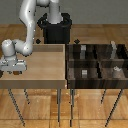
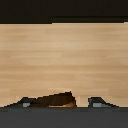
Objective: Place the loaf of bread into the appropriate compartment.
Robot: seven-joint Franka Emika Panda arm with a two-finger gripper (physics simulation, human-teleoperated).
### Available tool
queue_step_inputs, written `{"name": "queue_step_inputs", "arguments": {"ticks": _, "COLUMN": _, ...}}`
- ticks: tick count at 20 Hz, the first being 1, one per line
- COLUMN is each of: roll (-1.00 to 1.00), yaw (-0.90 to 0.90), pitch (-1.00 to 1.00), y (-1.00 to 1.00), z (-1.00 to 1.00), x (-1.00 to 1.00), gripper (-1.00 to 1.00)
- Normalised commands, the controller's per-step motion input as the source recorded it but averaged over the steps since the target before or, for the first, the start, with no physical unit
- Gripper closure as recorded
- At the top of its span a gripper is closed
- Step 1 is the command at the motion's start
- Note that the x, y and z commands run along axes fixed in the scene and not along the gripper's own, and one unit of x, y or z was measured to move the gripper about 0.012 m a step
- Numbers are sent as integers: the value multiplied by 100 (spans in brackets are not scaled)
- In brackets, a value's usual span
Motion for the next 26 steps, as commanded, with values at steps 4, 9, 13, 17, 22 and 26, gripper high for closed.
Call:
{"name": "queue_step_inputs", "arguments": {"ticks": 4, "roll": 0, "yaw": 0, "pitch": 0, "y": 0, "z": 25, "x": 0, "gripper": 100}}
{"name": "queue_step_inputs", "arguments": {"ticks": 9, "roll": 0, "yaw": 0, "pitch": 0, "y": 0, "z": 100, "x": 0, "gripper": 100}}
{"name": "queue_step_inputs", "arguments": {"ticks": 13, "roll": 0, "yaw": 0, "pitch": 0, "y": 0, "z": 100, "x": 0, "gripper": 100}}
{"name": "queue_step_inputs", "arguments": {"ticks": 17, "roll": 0, "yaw": 0, "pitch": 0, "y": 58, "z": 25, "x": 0, "gripper": 100}}
{"name": "queue_step_inputs", "arguments": {"ticks": 22, "roll": 0, "yaw": 0, "pitch": 0, "y": 100, "z": 0, "x": 0, "gripper": 100}}
{"name": "queue_step_inputs", "arguments": {"ticks": 26, "roll": 0, "yaw": 0, "pitch": 0, "y": 100, "z": 0, "x": 0, "gripper": 100}}
